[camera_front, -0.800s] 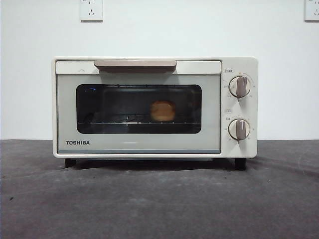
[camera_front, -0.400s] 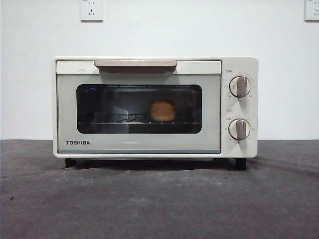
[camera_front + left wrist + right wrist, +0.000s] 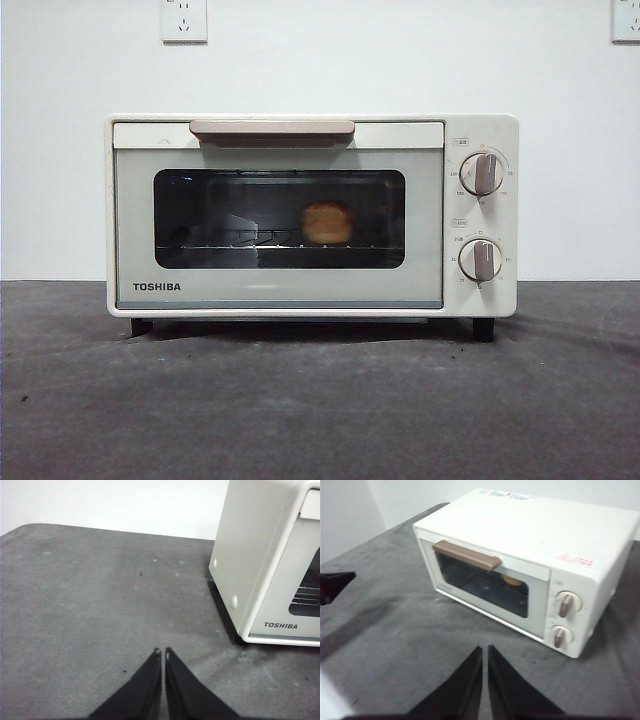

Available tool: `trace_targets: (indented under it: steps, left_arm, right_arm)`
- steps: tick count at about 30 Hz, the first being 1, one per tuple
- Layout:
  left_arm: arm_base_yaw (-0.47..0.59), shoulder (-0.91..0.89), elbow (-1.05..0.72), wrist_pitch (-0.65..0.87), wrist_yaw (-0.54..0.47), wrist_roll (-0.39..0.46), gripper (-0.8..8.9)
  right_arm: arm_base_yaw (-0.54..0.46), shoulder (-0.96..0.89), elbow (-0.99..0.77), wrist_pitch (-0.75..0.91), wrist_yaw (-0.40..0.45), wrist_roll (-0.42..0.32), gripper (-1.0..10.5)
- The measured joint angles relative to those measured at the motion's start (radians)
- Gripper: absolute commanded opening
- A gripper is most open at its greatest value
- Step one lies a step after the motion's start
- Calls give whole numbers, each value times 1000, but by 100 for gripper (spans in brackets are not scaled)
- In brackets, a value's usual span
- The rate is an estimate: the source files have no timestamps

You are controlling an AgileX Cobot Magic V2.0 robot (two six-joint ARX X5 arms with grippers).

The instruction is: The left arm flap open the oven, the right arm pick bread and place it into oven, the left arm flap close the oven

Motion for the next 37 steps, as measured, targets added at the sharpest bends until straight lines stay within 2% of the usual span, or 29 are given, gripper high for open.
trace_targets:
  steps: [2,5,9,12,14,17,21,25,37]
  left_arm:
    - [0,0,0,0,0,0,20]
    - [0,0,0,0,0,0,20]
    - [0,0,0,0,0,0,20]
    - [0,0,0,0,0,0,20]
    - [0,0,0,0,0,0,20]
    - [0,0,0,0,0,0,20]
    - [0,0,0,0,0,0,20]
    - [0,0,0,0,0,0,20]
    - [0,0,0,0,0,0,20]
  right_arm:
    - [-36,-20,0,0,35,-3,15]
    - [-168,-68,-12,18,44,-6,15]
    - [-393,-149,-98,85,-5,-14,15]
    - [-523,-217,-211,158,-48,-66,15]
    - [-603,-280,-318,238,-106,-118,15]
    - [-690,-346,-476,346,-151,-159,15]
    - [-756,-399,-674,458,-167,-175,15]
    - [-770,-447,-809,550,-160,-184,15]
    - [-770,-447,-866,586,-148,-189,15]
